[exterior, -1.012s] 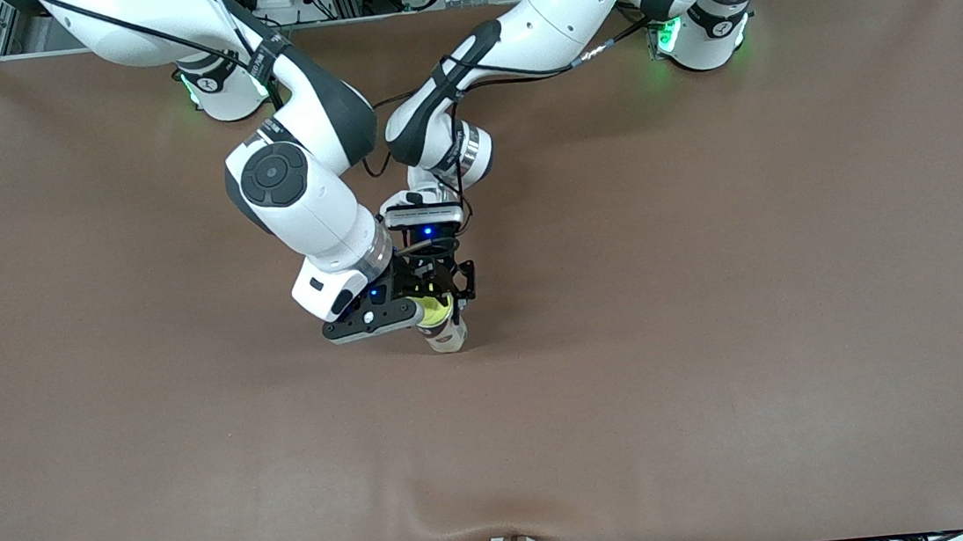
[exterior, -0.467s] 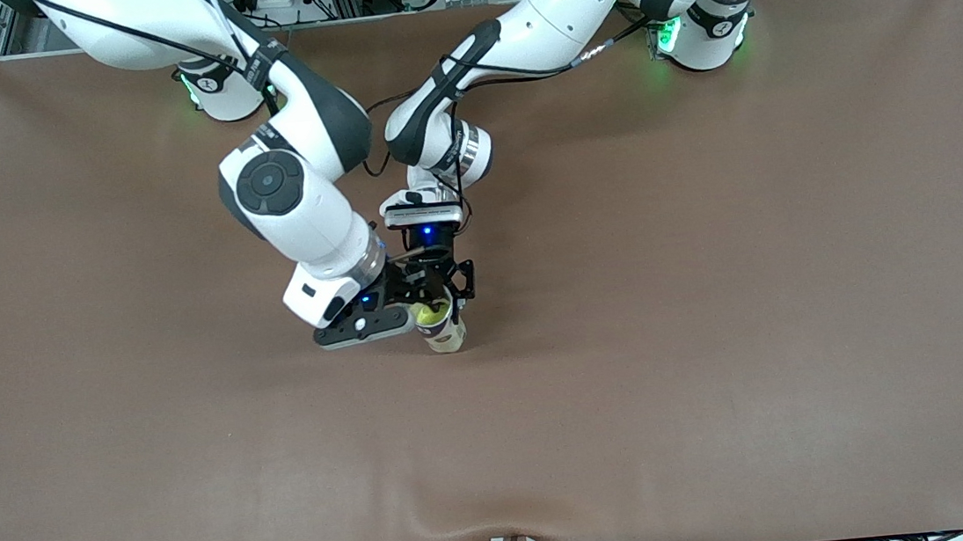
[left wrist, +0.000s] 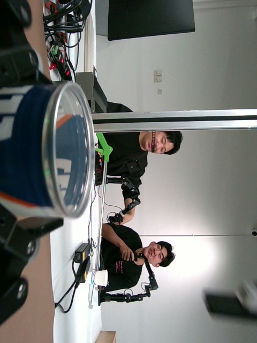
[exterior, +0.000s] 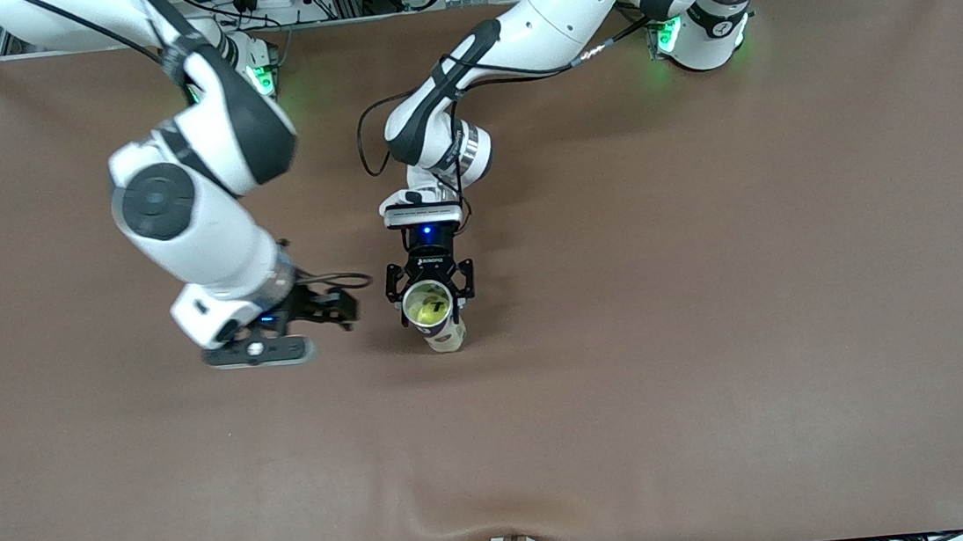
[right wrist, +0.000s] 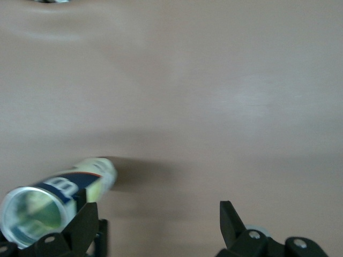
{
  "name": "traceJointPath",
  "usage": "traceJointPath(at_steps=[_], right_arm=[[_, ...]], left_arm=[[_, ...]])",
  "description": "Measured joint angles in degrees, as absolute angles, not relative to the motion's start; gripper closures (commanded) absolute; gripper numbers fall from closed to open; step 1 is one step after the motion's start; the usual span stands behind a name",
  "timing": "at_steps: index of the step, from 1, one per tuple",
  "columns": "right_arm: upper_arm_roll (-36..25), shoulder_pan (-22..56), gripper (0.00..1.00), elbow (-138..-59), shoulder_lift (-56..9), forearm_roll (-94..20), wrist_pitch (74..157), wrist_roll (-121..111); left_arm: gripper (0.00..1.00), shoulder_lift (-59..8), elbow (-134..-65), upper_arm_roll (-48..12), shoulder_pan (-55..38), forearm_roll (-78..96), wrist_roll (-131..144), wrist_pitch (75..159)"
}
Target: Insert tennis ball vertically with right arm
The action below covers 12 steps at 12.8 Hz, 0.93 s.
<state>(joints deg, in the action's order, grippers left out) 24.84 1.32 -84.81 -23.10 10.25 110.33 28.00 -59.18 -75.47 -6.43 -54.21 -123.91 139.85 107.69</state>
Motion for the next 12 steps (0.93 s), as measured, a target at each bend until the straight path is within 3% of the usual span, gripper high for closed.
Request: traceJointPath(at_steps=[5, 12], right_arm=[[24.9, -6.4, 0.0, -84.7, -16.2, 10.2, 99.9, 14.2], [25.0, -16.0, 0.0, -84.7, -9.2, 7.3, 91.3, 0.2]], left_arm=[[0.0, -59.2, -75.5, -6.8, -54.3, -123.9, 139.9, 107.7], [0.0, -59.2, -75.4, -8.4, -54.2, -122.0, 139.9, 107.6]])
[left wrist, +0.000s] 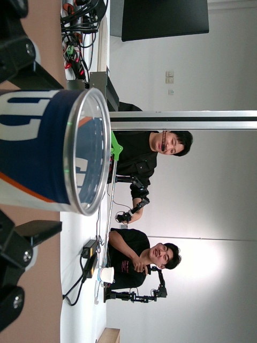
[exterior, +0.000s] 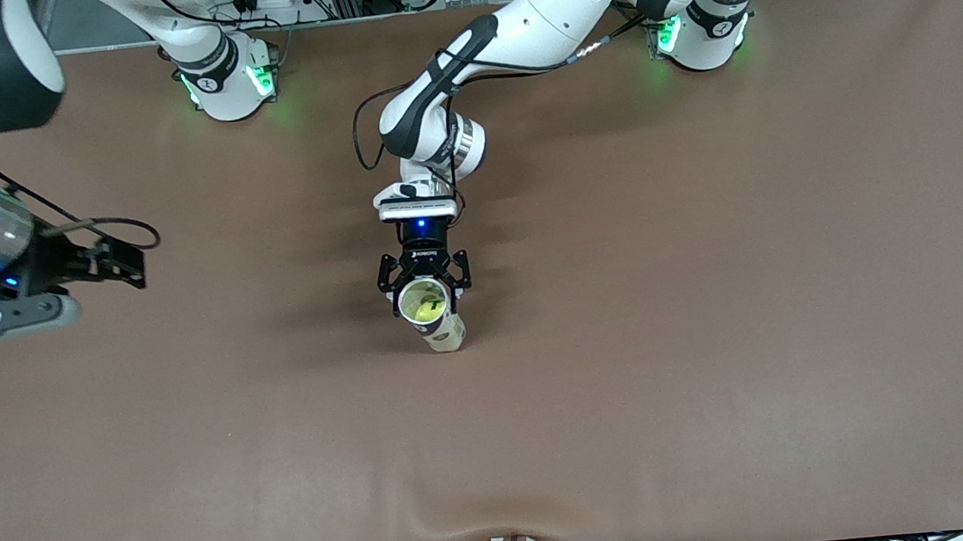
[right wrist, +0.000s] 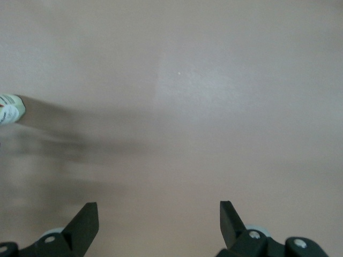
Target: Insert tennis ball vertically with right arm
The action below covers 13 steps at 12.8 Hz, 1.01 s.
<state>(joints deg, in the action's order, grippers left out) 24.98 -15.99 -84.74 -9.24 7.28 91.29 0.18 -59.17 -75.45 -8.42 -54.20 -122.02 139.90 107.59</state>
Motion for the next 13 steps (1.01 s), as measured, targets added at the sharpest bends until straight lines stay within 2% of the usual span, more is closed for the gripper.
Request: traceJointPath(at_steps=[7, 13], right_arm=[[25.0, -23.2, 0.0, -89.5, -2.4, 2.0, 89.8, -9.5], [25.1, -23.5, 0.0, -90.9, 0.7, 1.5, 89.0, -9.7]], left_arm=[[0.0, -59.1, -76.0, -8.4, -53.6, -122.0, 139.9, 107.5], [0.0, -58.0, -79.7, -8.6, -53.7, -122.0, 139.9, 107.4]])
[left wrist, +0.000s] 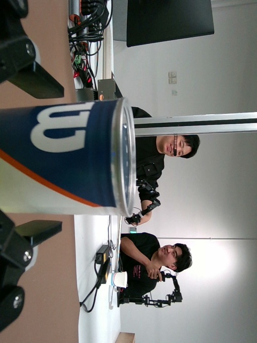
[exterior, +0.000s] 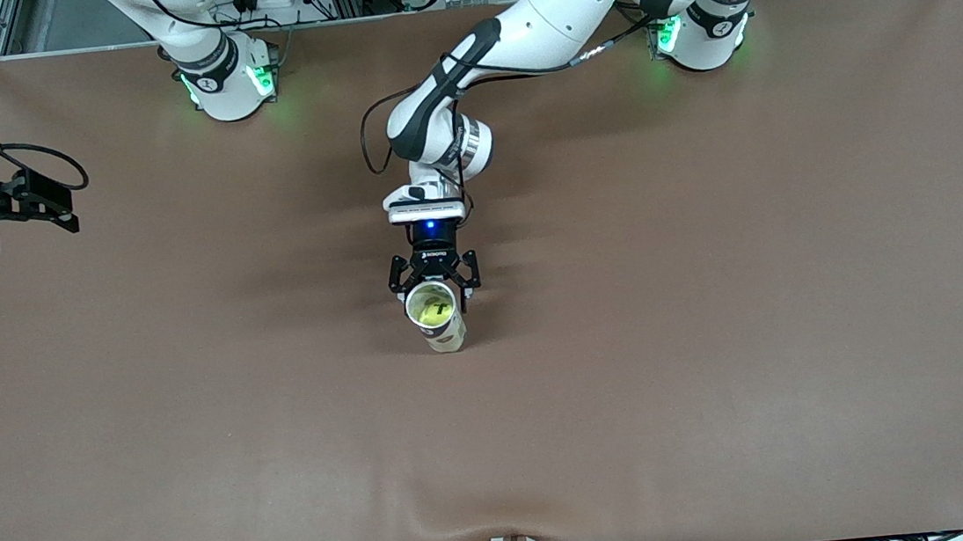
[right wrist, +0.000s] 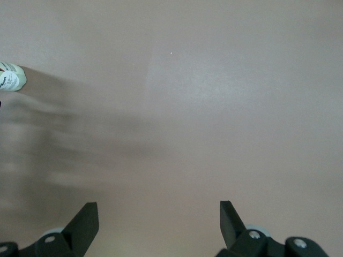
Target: Insert tennis ball vertically with right arm
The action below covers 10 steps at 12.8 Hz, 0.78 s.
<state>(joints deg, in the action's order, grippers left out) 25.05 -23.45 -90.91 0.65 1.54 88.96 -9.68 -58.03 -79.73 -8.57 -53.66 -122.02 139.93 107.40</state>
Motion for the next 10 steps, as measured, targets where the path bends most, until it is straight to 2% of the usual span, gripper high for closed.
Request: traceJointPath(at_steps=[5, 10], right_arm=[[24.9, -23.8, 0.0, -91.2, 0.7, 1.5, 89.0, -9.7], [24.9, -24.3, 0.0, -91.2, 1.1, 1.2, 88.9, -9.7]], left_arm=[[0.0, -57.2, -82.2, -9.2, -53.8, -122.0, 140.6, 106.8], [0.0, -57.2, -85.7, -13.3, -54.0, -121.0, 143.7, 103.2]])
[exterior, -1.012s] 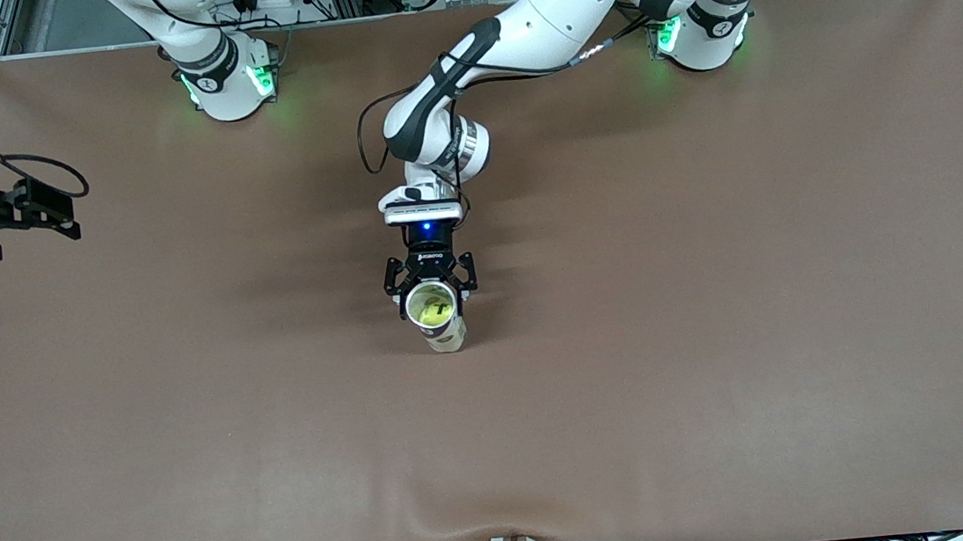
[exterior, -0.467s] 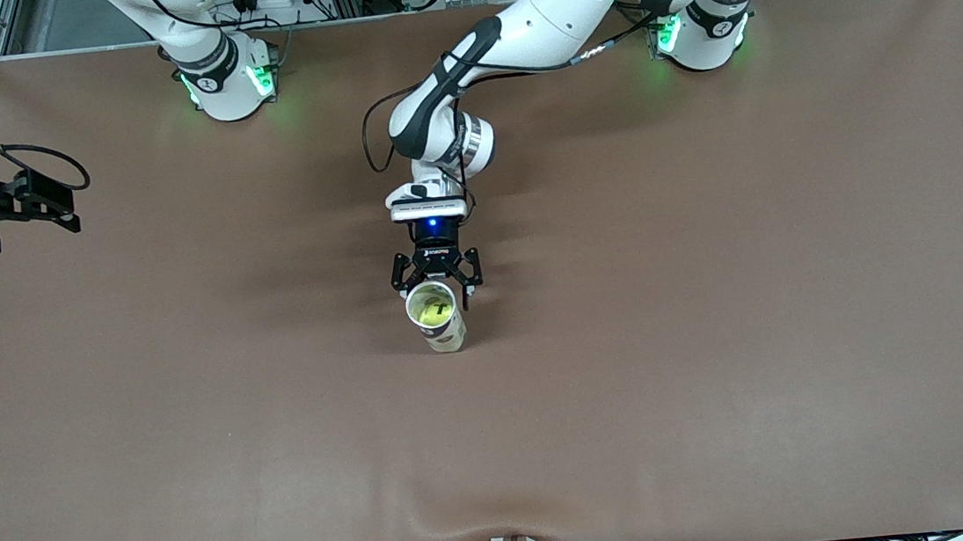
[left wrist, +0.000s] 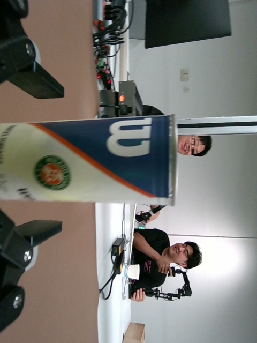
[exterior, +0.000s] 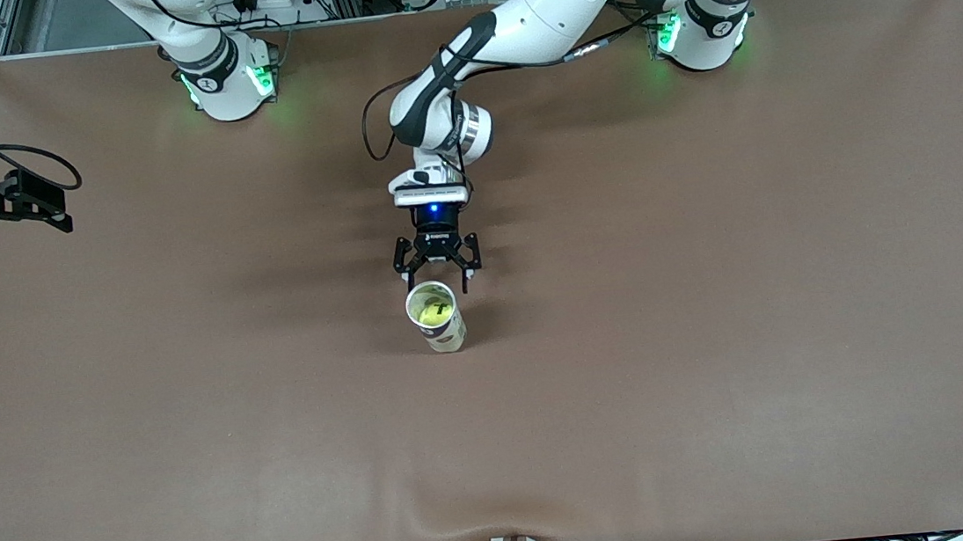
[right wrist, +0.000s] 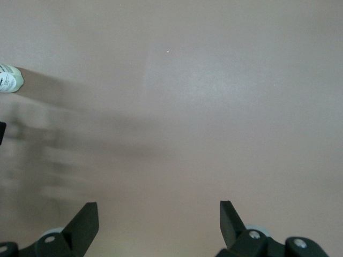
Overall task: Insert tennis ball vertically with right arm
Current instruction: 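Set the can upright on the table and lift the opened left gripper away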
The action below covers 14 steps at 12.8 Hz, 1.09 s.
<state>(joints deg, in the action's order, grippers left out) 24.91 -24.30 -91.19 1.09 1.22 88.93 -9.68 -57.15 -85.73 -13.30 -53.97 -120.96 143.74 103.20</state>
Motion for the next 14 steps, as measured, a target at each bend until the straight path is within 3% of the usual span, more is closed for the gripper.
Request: traceJointPath(at_steps=[3, 5, 11, 14], right_arm=[[22.1, -21.2, 0.0, -91.2, 1.3, 0.9, 88.9, -9.7], [12.4, -11.9, 0.0, -91.2, 1.4, 0.9, 88.9, -9.7], [-8.5, 8.1, 0.0, -91.2, 1.6, 0.8, 89.0, -9.9], [-9.4, 8.8, 0.0, -91.2, 1.6, 0.8, 89.0, -10.5]], left_arm=[[0.0, -56.6, -85.7, -19.2, -54.7, -113.5, 143.7, 99.5], [0.0, -55.9, -85.7, -22.0, -55.7, -109.8, 142.4, 97.5], [0.0, -55.4, -85.8, -27.0, -56.0, -104.2, 135.9, 94.3], [0.0, -53.5, -85.7, -29.8, -55.9, -99.3, 129.7, 92.3]])
